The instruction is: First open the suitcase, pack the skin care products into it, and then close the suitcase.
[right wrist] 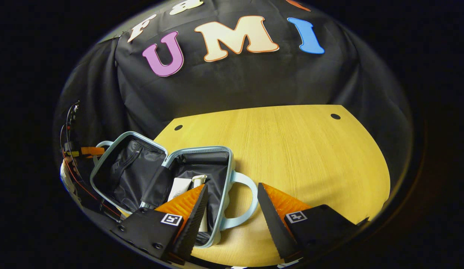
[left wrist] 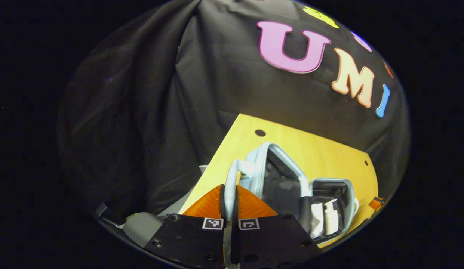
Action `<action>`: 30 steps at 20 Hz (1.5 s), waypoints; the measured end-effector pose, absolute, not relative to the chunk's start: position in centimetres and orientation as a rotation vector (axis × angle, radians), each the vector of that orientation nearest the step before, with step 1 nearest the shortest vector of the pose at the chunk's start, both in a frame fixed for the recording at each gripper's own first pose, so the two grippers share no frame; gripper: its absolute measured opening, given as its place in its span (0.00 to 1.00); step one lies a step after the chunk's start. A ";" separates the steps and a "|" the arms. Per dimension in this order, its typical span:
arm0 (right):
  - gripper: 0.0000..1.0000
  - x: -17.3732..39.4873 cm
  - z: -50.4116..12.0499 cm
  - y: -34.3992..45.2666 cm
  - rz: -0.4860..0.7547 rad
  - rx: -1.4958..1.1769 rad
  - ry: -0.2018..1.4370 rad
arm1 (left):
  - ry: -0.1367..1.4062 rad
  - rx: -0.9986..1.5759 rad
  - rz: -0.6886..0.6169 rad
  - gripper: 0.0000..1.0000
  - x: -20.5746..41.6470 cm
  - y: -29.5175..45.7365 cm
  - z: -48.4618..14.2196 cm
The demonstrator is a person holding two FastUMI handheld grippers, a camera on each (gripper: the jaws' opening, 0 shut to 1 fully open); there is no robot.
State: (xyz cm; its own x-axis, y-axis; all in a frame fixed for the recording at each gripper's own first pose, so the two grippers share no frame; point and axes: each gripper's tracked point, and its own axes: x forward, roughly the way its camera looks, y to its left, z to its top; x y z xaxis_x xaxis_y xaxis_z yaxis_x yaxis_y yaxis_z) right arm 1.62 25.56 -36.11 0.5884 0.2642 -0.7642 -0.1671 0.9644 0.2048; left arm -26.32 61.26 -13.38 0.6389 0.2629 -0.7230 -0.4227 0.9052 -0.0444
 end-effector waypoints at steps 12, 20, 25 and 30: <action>0.84 1.2 -32.9 15.5 0.225 0.162 0.846 | 0.607 -0.332 0.133 0.00 -20.2 42.5 -4.4; 0.83 1.3 -29.5 9.5 0.178 0.164 0.754 | 0.679 -0.399 -0.123 0.00 -16.2 27.7 -7.7; 0.78 0.4 -29.1 5.2 0.118 0.142 0.742 | 0.782 -0.416 -0.228 0.00 -16.0 20.4 -13.7; 0.78 -0.9 -28.8 1.3 0.042 0.131 0.748 | 0.896 -0.411 -0.272 0.00 -17.0 15.8 -20.0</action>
